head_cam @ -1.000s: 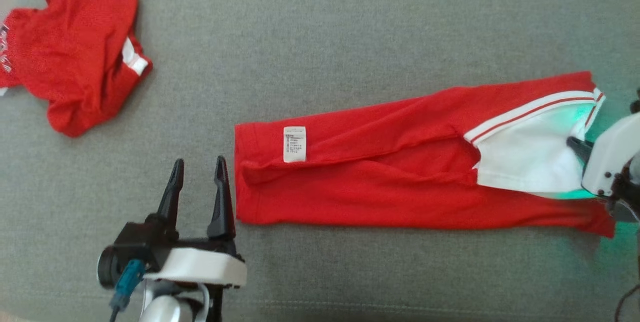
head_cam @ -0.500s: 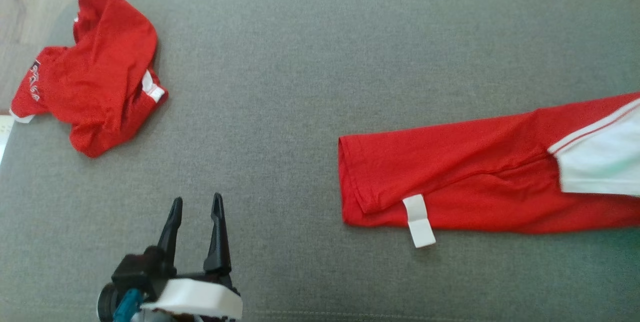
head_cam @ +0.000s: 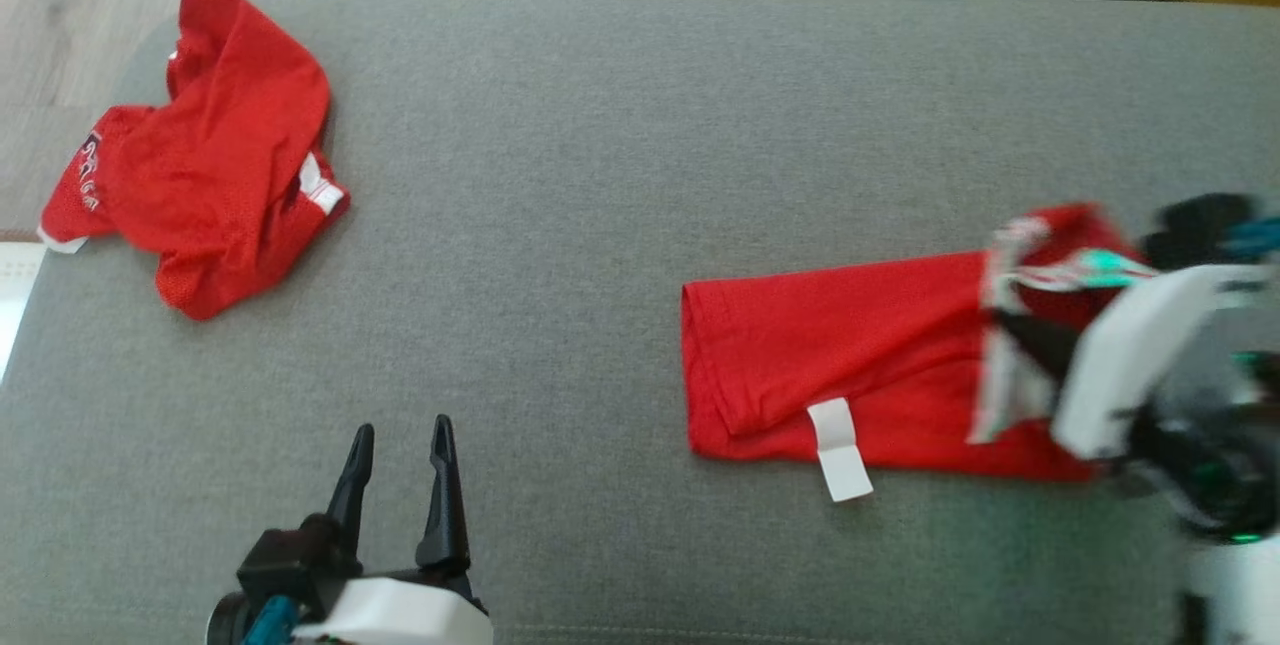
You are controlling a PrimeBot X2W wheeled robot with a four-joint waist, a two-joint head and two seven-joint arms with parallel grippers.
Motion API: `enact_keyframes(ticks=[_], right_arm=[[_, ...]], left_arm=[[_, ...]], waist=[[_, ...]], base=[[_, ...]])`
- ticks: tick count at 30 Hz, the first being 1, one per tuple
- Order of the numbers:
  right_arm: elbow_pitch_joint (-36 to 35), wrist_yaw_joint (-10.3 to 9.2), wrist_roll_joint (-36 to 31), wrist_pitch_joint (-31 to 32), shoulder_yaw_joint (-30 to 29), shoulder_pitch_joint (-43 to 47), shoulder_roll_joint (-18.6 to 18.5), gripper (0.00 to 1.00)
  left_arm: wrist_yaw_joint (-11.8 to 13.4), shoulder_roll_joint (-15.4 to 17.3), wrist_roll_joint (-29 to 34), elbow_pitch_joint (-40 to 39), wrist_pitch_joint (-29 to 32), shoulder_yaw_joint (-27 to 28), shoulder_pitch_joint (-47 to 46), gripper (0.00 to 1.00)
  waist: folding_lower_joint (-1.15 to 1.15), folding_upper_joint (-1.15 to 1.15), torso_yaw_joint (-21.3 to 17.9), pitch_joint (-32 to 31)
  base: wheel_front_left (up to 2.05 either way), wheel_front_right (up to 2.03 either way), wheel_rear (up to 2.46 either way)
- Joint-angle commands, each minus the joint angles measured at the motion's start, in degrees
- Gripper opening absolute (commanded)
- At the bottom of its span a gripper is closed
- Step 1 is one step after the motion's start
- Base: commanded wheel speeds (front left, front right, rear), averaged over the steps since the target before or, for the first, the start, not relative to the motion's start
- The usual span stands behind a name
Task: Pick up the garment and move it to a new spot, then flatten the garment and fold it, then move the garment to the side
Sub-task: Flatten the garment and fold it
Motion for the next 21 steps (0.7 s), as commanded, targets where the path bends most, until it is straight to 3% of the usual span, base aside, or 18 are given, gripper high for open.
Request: enact_keyframes(ticks=[1, 6, 21], right_arm=[[-2.24, 0.39, 0.04, -0.85, 2.37, -1.53, 0.84, 0.0], [2.03, 0.39, -1.1, -4.16, 8.21, -3.36, 4.1, 0.0], [12.82, 0.39, -2.16, -11.79, 14.27, -7.11, 5.89, 0.0]], left_arm=[[0.45, -0.42, 0.03, -1.53, -0.7, 1.23, -2.11, 1.0], [0.25, -0.42, -0.03, -0.77, -0.7, 0.21, -3.42, 1.0], [1.26, -0.42, -1.3, 0.58, -0.7, -2.18, -4.36, 1.0]], waist=[[0.0, 0.0, 0.45, 0.3], [0.0, 0.0, 2.27, 1.11], [0.0, 0.0, 4.74, 2.24]], base=[[0.0, 0.0, 0.0], [0.0, 0.0, 0.0], [0.0, 0.0, 0.0]])
